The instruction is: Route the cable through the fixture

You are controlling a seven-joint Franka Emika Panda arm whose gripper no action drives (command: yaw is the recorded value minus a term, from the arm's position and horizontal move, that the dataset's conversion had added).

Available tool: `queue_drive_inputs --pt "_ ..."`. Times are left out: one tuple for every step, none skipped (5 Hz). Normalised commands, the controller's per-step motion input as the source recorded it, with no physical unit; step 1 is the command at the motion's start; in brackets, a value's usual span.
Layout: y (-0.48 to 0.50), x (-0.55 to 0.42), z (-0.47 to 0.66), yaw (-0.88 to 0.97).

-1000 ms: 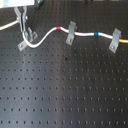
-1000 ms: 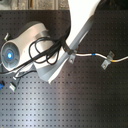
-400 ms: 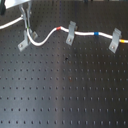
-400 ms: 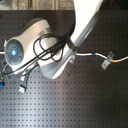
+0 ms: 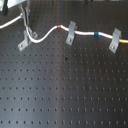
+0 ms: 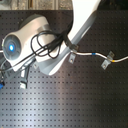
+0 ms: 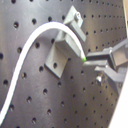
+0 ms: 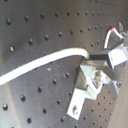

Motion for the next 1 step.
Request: queue_drive_inputs --pt "-0.036 -0.179 0.07 -0.15"
